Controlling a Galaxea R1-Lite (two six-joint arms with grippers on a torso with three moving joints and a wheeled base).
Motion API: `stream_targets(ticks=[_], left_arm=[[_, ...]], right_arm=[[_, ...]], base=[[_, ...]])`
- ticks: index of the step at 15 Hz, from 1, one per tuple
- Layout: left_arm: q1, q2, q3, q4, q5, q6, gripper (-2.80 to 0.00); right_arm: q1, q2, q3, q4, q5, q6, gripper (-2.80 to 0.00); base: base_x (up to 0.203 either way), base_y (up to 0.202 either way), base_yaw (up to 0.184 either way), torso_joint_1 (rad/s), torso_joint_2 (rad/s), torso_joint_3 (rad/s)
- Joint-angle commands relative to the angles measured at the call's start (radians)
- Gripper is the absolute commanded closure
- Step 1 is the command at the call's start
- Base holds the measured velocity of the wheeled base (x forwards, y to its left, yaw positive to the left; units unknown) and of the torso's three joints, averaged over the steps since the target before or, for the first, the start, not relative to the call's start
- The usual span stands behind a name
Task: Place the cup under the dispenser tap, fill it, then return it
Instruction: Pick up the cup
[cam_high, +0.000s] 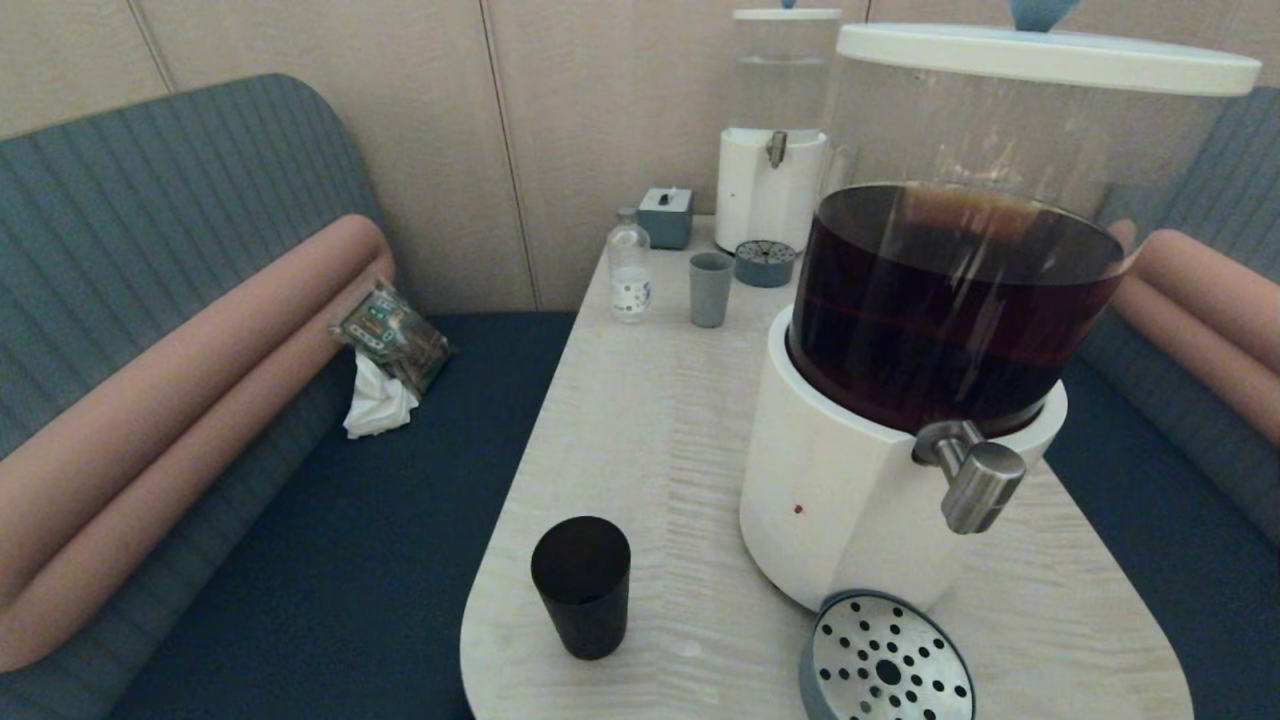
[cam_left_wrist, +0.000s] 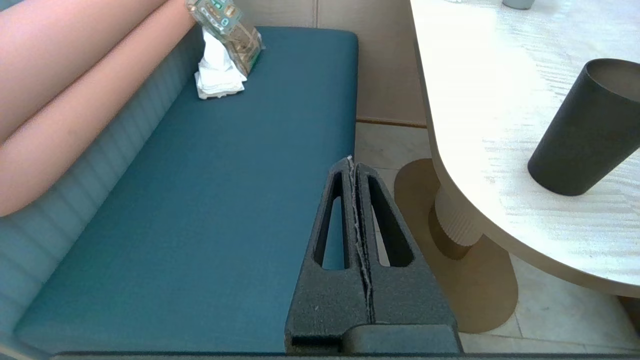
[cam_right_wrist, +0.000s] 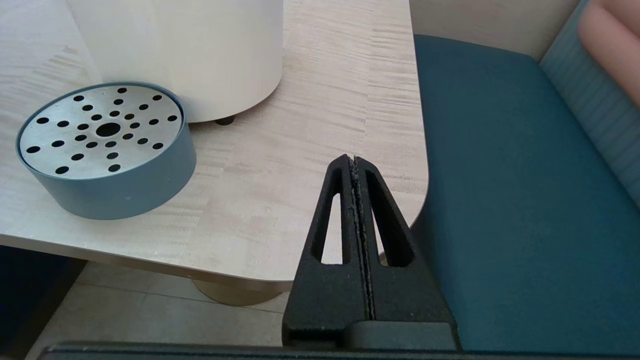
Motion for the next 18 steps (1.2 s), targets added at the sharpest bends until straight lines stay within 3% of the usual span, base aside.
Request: stream_targets(ticks=[1,8,11,14,16,18], left_arm=[[0.0,-0.002,0.0,0.0,0.001,-0.001,0.0],[0.0,-0.002,-0.008,-0.003,0.002,0.008,0.0],[0.0,0.009,-0.128,0.037,-0.021,0.004,0.0],[0.0,0.082,-0.316,0.171,-0.112,-0.001,0.0],[-0.001,0.166,-0.366,0.189,-0.223,-0.005,0.0],[-0.011,0.263,-0.385,0.153,-0.283,-0.018,0.0]], right_arm=[[0.0,-0.005,0.009,0.001,0.0,-0.001,0.0],[0.0,-0.004,0.01,-0.002,0.002,0.0,0.0],[0.0,-0.003,0.009,-0.002,0.002,0.001,0.0],[0.0,-0.003,0.009,-0.002,0.002,-0.001,0.0],[0.0,-0.003,0.009,-0.002,0.002,0.001,0.0],[0.0,-0.003,0.009,-0.002,0.002,0.001,0.0]], base=[[0.0,0.0,0.0,0.0,0.0,0.0],[0.0,0.0,0.0,0.0,0.0,0.0],[0.0,0.0,0.0,0.0,0.0,0.0],[0.0,0.0,0.0,0.0,0.0,0.0],[0.0,0.0,0.0,0.0,0.0,0.0],[0.0,0.0,0.0,0.0,0.0,0.0]])
